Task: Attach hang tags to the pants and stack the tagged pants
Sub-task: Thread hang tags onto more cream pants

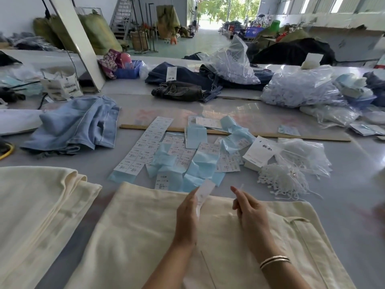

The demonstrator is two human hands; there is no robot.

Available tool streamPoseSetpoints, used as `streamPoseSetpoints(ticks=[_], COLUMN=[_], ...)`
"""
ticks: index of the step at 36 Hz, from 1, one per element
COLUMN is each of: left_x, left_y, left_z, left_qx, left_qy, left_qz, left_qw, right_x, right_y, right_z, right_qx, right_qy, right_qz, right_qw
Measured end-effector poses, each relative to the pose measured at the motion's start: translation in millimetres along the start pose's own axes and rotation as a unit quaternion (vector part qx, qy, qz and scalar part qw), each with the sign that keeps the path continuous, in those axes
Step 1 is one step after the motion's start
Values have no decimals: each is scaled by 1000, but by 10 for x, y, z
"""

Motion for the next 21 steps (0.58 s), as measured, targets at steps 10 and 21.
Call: streamPoseSetpoints(ticks=[10,21], left_x=[45,43], left_y=[-47,-75], left_z=[21,33], left_qx=[-11,18], left_qy=[-67,-84], left_qz=[23,-62], left_qw=[997,994], right_x=[372,210], right_y=[130,109], right_z=[129,103], right_qx=[-102,-34], right_qy=[-72,-12], right_qz=[153,-70], right_qw=[980,997])
Point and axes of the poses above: each hand's wrist, its own z-axis away from the middle knuckle, its own x-axis out of the palm, y = z × x, the point moved 6 cm from there along -z, towards the middle knuckle, and after that the axes turned 8 degrees about -z, right-handed, at the moved point
